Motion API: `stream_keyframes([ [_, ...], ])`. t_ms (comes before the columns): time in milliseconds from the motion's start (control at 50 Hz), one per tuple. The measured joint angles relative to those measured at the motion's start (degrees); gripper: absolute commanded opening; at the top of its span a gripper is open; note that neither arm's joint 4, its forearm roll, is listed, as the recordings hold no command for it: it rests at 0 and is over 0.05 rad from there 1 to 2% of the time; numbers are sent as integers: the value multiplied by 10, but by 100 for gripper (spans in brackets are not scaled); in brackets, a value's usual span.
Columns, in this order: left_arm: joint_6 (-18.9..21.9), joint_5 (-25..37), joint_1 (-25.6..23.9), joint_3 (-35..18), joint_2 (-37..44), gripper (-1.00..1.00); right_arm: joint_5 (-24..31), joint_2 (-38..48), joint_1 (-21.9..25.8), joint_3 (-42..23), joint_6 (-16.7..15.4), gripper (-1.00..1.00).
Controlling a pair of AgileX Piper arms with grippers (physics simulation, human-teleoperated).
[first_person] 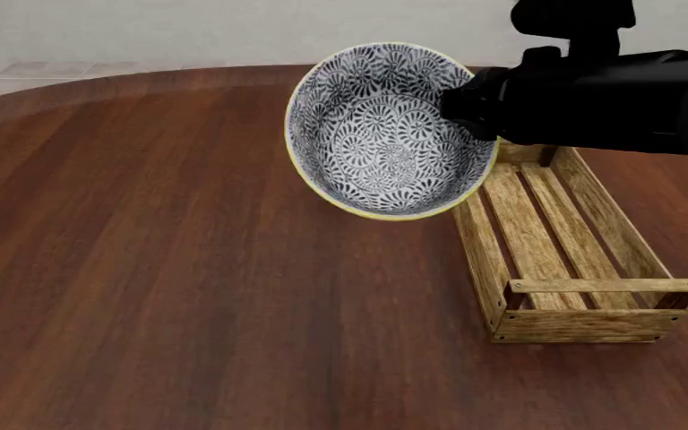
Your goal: Pick up the bowl on the left and put it in the tray.
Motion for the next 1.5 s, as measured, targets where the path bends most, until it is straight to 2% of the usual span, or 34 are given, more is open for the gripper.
stream_keyframes([
  [1500, 5, -3, -18, 7, 0, 100, -10, -14, -117, 36, -1, -100],
])
